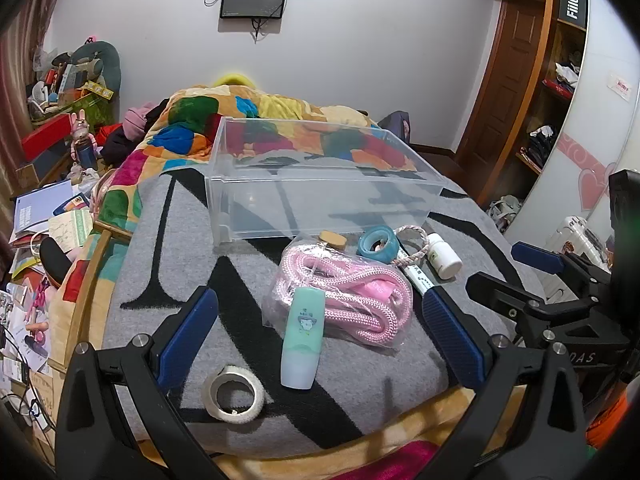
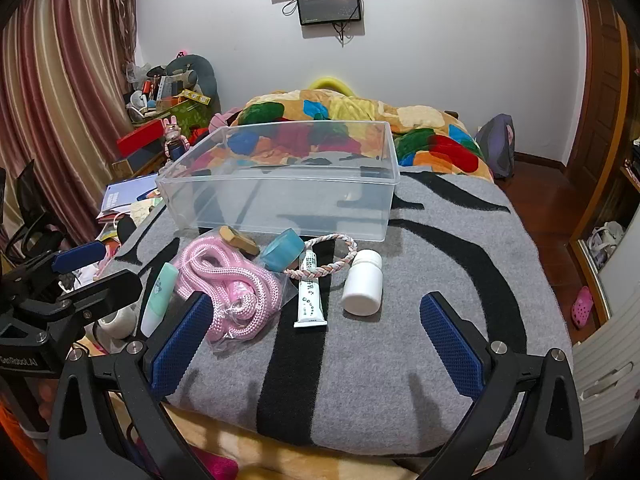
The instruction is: Organize objects
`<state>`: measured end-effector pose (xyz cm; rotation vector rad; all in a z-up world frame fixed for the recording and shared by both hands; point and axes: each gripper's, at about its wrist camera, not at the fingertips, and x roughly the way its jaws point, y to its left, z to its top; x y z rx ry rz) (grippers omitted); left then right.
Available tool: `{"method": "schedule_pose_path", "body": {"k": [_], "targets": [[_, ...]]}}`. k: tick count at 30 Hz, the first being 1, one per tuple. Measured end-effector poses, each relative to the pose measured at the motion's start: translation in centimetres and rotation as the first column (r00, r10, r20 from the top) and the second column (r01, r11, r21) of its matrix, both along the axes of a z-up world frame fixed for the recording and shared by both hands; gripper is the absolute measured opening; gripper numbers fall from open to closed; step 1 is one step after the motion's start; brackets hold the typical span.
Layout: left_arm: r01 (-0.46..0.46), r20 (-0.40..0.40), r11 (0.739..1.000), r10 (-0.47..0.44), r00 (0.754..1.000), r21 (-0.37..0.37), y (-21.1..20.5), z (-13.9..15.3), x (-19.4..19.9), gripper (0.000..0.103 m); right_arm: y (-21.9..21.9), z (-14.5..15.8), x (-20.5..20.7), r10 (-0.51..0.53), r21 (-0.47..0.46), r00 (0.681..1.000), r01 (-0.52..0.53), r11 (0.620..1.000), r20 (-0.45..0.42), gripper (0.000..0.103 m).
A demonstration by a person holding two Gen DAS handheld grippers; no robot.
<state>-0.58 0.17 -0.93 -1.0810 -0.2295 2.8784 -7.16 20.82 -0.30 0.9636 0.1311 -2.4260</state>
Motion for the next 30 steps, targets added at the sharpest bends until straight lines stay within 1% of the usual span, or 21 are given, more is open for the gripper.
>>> {"method": "schedule_pose_path", "body": {"k": [30], "targets": [[0.006, 0.004, 1.000, -0.006, 1.000, 0.000, 0.38, -0.10, -0.13, 0.103, -0.15, 0.05, 0.22, 0.002, -0.003, 1.000, -0.002, 1.000, 0.004, 0.103]]}}
